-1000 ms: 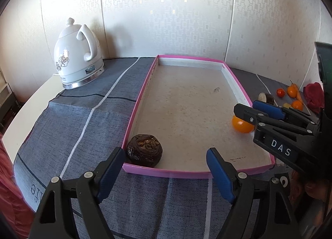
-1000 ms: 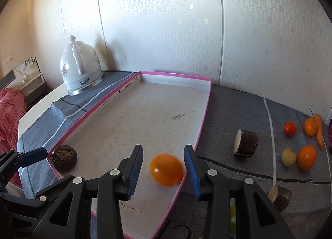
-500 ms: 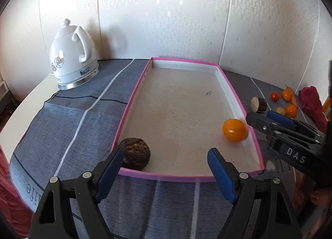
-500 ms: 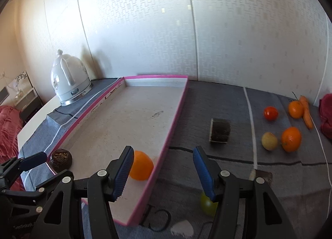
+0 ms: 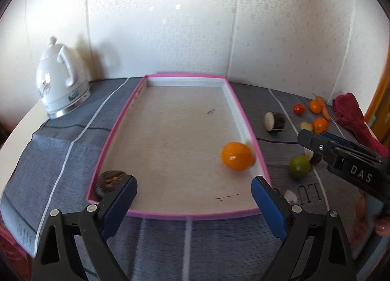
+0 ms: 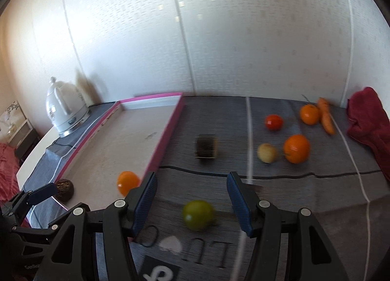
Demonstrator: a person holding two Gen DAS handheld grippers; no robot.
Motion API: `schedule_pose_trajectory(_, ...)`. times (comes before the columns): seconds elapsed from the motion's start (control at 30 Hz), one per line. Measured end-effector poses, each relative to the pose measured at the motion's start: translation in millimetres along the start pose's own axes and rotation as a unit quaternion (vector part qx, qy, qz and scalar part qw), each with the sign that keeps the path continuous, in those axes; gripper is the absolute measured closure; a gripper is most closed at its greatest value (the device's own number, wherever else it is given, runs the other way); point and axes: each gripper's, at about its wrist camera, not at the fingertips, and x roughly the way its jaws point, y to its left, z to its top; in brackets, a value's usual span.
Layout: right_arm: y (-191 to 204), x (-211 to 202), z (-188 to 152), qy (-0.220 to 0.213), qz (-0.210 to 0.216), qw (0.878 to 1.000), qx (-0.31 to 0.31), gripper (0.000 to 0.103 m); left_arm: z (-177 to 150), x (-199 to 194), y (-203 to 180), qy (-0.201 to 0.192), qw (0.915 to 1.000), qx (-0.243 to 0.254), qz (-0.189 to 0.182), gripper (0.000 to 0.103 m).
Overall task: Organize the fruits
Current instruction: 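Grasp the dark eggplant slice with right tool while left moves toward the green tomato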
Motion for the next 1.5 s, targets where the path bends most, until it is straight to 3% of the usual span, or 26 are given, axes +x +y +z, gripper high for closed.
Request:
schedule_pose_trajectory(0.33, -33, -8, -3, 0.008, -0.017, 0.999, 0.049, 0.043, -2, 0, -38, -0.014, 0.9972, 0.054, -0.051, 0.008)
schedule_pose_trajectory(0.63, -56, -1, -11, 0.029, -0.038, 0.996, 0.078, 0.043, -3, 4, -59, -0.010, 0.9952, 0.072, -0.065, 0.008)
schedule_pose_trajectory(0.9, -53, 13, -14, 0.044, -0.017, 0.996, 0.079, 0.059, -9, 3, -67, -0.007, 0.9935, 0.089, -0.070, 0.008)
schedule_pose_trajectory(1.17, -64, 22, -16, 0.055, -0.006, 0.991, 0.125, 0.076, -8, 4, -73, -0.010, 0.9922, 0.092, -0.084, 0.008)
schedule_pose_trajectory(1.37, -74, 13, -15, 0.041, -0.015, 0.991, 0.130, 0.080, -2, 6, -87, -0.025, 0.9883, 0.113, -0.100, 0.008)
schedule_pose_trajectory(1.5, -81, 10, -17, 0.040, -0.006, 0.989, 0.143, 0.080, 0, 11, -103, -0.024, 0.9842, 0.137, -0.110, 0.015)
